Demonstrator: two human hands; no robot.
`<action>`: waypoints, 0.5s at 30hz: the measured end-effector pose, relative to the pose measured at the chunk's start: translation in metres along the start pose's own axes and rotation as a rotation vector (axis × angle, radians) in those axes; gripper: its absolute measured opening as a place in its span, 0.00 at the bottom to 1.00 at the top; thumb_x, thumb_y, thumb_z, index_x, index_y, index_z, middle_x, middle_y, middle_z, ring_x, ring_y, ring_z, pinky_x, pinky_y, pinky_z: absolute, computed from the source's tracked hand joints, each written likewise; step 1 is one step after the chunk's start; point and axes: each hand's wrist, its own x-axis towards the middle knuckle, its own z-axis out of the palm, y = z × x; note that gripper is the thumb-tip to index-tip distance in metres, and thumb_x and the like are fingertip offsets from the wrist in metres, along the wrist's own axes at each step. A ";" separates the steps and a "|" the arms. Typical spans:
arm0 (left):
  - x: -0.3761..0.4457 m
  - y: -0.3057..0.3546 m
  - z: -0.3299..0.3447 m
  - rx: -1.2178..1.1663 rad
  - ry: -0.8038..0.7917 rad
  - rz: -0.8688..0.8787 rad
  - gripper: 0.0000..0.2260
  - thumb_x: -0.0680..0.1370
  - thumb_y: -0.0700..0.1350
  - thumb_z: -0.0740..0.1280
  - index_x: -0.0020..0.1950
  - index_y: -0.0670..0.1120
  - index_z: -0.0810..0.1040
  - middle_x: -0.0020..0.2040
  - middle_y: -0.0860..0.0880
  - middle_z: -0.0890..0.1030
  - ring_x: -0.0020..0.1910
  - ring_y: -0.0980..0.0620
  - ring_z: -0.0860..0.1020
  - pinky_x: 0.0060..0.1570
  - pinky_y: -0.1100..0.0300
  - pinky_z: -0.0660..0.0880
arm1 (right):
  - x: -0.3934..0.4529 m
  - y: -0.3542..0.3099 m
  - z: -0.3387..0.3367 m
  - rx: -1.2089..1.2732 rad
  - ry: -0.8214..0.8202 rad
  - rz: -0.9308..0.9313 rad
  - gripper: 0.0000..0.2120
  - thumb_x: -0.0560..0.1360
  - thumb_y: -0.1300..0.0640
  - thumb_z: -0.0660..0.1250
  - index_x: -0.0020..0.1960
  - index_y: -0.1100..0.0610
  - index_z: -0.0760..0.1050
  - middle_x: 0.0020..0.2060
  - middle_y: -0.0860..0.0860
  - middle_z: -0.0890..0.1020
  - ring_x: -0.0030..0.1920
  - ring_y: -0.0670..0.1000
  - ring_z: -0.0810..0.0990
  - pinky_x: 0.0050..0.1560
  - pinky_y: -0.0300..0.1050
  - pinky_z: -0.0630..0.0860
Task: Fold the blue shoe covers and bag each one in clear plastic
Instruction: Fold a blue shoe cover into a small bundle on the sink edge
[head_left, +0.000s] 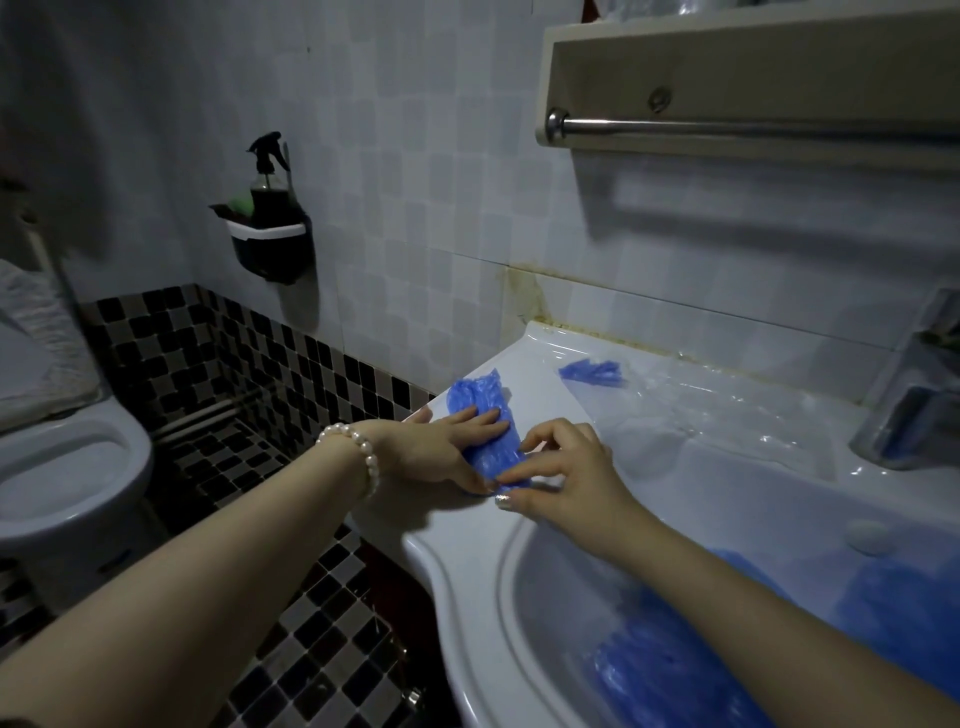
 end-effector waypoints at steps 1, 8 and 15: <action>0.000 0.000 0.000 -0.004 -0.003 -0.001 0.35 0.77 0.56 0.64 0.77 0.58 0.47 0.77 0.60 0.44 0.74 0.62 0.39 0.72 0.48 0.33 | 0.002 -0.003 -0.001 -0.017 0.003 0.035 0.08 0.65 0.49 0.77 0.44 0.46 0.84 0.46 0.40 0.72 0.53 0.43 0.66 0.58 0.39 0.60; -0.006 0.009 -0.006 -0.203 -0.022 -0.008 0.26 0.81 0.49 0.58 0.77 0.55 0.52 0.74 0.64 0.49 0.71 0.66 0.42 0.70 0.53 0.31 | 0.015 -0.018 0.005 -0.209 -0.118 0.213 0.10 0.78 0.53 0.62 0.39 0.52 0.77 0.52 0.48 0.73 0.59 0.51 0.65 0.50 0.42 0.57; -0.001 0.002 0.000 -0.015 0.017 -0.002 0.29 0.80 0.47 0.60 0.77 0.57 0.49 0.77 0.60 0.46 0.75 0.61 0.41 0.72 0.49 0.33 | 0.022 -0.026 0.012 -0.308 -0.096 0.332 0.18 0.79 0.50 0.58 0.32 0.51 0.66 0.48 0.52 0.75 0.58 0.55 0.68 0.51 0.46 0.61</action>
